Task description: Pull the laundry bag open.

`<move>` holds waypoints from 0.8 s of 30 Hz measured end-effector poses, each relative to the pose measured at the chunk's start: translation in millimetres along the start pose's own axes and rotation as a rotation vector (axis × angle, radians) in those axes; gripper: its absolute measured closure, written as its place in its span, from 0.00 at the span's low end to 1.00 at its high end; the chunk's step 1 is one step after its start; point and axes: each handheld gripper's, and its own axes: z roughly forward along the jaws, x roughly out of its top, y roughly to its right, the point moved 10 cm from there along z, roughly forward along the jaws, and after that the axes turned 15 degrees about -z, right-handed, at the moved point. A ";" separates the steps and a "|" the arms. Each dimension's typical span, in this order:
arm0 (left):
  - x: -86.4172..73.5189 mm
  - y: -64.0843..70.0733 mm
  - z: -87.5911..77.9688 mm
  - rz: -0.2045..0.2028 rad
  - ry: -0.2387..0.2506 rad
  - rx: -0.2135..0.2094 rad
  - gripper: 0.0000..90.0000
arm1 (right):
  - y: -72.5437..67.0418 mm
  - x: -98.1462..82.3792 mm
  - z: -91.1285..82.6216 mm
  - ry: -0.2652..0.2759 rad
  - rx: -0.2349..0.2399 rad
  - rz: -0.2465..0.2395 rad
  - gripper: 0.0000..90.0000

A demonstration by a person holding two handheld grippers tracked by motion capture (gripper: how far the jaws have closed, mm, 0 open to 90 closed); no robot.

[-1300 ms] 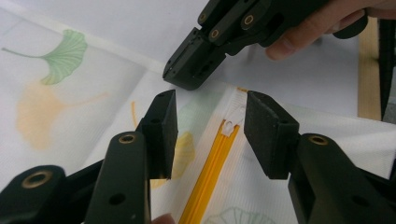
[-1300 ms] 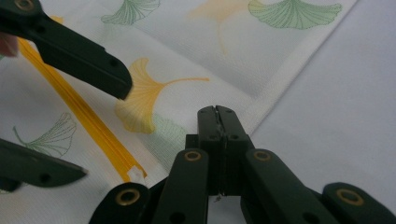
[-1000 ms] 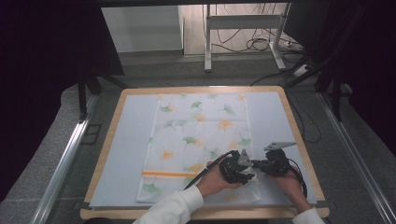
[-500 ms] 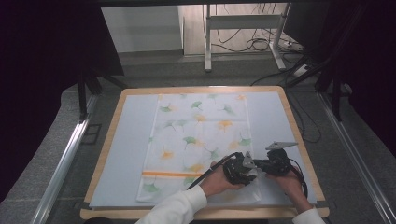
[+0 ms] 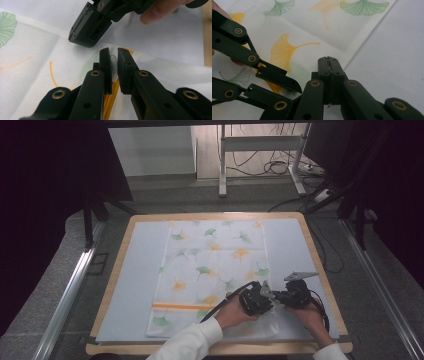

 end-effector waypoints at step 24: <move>-6.7 -4.1 -8.9 -0.006 -0.011 0.017 0.94 | -1.3 0.4 0.8 -0.003 -0.011 -0.028 1.00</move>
